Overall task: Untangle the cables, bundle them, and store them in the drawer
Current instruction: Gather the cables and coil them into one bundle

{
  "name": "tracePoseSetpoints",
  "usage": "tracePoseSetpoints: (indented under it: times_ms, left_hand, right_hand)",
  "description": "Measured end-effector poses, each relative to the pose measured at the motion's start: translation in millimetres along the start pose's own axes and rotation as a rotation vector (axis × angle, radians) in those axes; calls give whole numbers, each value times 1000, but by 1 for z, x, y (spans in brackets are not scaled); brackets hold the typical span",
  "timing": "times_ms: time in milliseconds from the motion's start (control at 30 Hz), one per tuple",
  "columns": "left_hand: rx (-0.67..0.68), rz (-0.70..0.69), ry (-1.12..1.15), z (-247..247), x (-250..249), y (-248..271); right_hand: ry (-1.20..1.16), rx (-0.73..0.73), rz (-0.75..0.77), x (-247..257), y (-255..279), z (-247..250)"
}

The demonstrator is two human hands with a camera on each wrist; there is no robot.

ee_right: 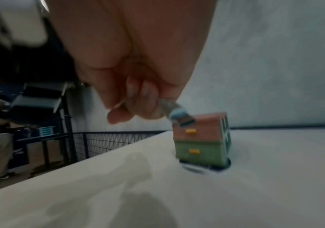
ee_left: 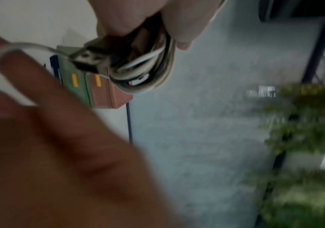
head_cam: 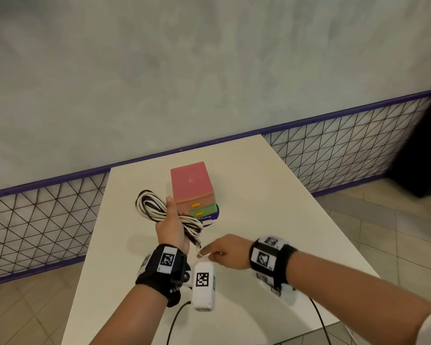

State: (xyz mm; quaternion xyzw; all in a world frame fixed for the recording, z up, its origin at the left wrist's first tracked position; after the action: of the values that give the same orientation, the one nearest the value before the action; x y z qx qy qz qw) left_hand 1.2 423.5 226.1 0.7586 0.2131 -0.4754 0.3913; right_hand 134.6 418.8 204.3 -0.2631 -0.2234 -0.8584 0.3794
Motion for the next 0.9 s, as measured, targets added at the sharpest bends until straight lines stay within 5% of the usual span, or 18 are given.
tracePoseSetpoints:
  times_ms: [133,267,433,800,900]
  left_hand:
    - [110,-176,-303,2,16,2]
    - [249,-175,-388,-6,26,15]
    - [300,-73,-481,-2,39,14]
    - [643,-4,-503,-21,57,46]
    - [637,105,-446,-19,62,40]
  right_hand:
    - [82,52,134,39,-15,48]
    - [32,65,200,57,-20,66]
    - [-363,33,107,44,-15,74]
    - [-545,-513,-10,14,-8,104]
    - [-710,-644,-62,2,-4,104]
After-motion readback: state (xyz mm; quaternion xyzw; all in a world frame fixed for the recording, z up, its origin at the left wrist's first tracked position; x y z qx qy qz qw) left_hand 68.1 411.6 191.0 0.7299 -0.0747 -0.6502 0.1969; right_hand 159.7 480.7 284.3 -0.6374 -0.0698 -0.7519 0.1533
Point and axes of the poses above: each hand's wrist, its own y-axis away from the middle knuckle, its own z-axis out of the back of the hand, x = y × z, the point moved 7 cm from there along -y, towards the middle knuckle, and after that the axes turned 7 degrees about -x, right-handed, at the moved point
